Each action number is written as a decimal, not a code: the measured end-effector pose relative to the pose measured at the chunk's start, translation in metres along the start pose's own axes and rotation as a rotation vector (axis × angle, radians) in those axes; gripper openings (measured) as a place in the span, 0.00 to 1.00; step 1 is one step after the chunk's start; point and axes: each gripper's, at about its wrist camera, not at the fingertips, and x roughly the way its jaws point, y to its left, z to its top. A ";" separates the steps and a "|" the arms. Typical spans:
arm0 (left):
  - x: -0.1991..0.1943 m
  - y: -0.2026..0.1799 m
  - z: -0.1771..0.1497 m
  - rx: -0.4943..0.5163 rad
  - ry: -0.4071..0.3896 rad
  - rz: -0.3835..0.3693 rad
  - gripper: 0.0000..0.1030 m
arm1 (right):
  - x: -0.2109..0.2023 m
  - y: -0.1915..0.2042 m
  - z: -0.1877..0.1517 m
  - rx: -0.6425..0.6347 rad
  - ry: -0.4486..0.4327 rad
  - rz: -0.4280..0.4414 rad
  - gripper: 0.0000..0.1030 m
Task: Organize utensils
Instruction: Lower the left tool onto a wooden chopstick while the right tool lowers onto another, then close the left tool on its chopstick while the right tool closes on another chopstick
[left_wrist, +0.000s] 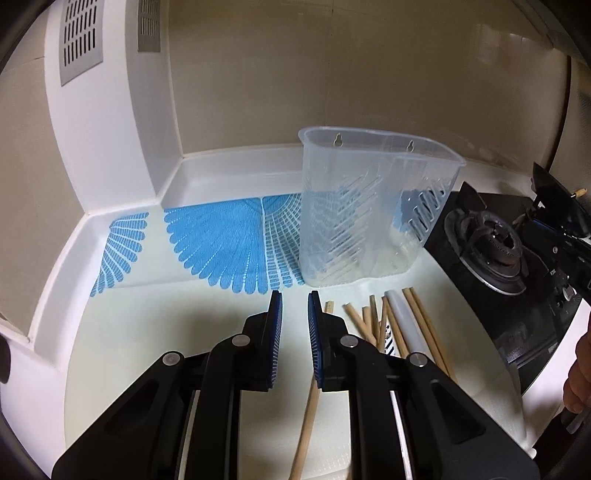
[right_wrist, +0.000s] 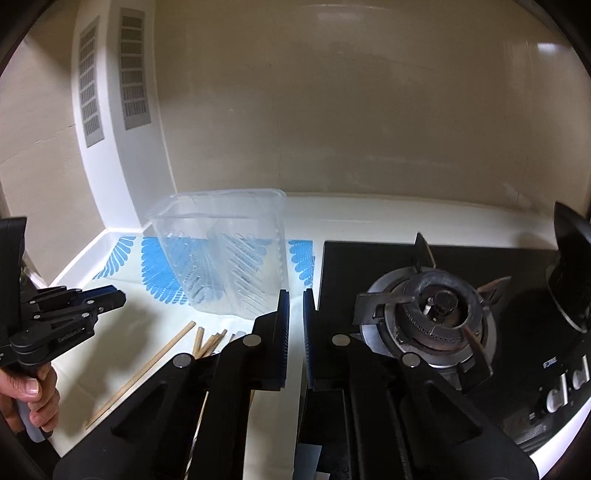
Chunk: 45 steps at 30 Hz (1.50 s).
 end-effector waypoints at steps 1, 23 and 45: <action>0.001 0.002 -0.001 -0.005 0.008 -0.009 0.14 | 0.004 -0.001 -0.001 0.011 0.015 0.013 0.07; 0.047 0.021 -0.023 -0.115 0.279 -0.182 0.14 | 0.077 0.004 -0.028 0.120 0.361 0.200 0.05; 0.068 0.007 -0.036 -0.076 0.354 -0.187 0.14 | 0.111 0.028 -0.049 0.057 0.536 0.150 0.07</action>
